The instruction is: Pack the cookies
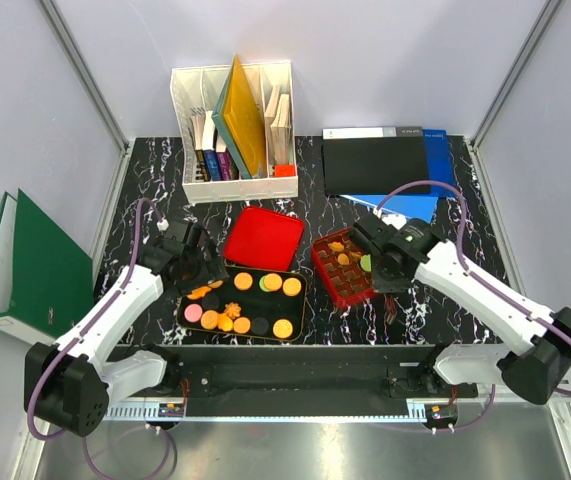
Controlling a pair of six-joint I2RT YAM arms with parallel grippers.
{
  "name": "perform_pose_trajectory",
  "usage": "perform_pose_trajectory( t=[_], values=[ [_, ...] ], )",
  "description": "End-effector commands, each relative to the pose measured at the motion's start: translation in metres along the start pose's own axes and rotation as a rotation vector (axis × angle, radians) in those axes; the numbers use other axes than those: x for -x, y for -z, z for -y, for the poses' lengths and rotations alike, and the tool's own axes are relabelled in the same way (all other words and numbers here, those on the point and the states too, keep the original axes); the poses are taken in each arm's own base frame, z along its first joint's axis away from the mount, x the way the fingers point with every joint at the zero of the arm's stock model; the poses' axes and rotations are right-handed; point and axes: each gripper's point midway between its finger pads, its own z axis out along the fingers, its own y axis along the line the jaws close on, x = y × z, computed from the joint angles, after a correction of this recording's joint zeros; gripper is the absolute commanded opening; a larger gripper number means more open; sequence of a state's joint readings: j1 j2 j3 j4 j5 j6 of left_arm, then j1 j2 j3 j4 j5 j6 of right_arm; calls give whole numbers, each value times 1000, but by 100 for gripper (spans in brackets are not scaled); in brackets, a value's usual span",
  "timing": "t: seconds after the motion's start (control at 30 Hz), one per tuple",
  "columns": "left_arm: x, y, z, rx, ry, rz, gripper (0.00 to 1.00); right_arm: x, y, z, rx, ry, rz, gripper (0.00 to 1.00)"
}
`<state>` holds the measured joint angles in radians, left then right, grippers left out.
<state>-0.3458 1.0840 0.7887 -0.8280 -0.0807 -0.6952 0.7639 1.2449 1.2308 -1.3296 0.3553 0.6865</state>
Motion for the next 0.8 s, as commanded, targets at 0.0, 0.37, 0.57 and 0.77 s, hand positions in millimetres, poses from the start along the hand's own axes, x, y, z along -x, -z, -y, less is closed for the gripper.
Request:
perform_pose_trajectory(
  t=[0.0,0.37,0.57,0.77],
  values=[
    [3,1,7,-38,-20,15,97,-6,-14,1,-34,0,-35,0],
    [2,0,7,-37,-25,10,97,-10,-32,-24,37,25,-94,0],
    [2,-2,6,-31,-25,7,97,-5,-32,-23,31,9,-64,0],
    [1,-3,5,-31,-25,5,97,18,-14,-12,11,-41,48,0]
  ],
)
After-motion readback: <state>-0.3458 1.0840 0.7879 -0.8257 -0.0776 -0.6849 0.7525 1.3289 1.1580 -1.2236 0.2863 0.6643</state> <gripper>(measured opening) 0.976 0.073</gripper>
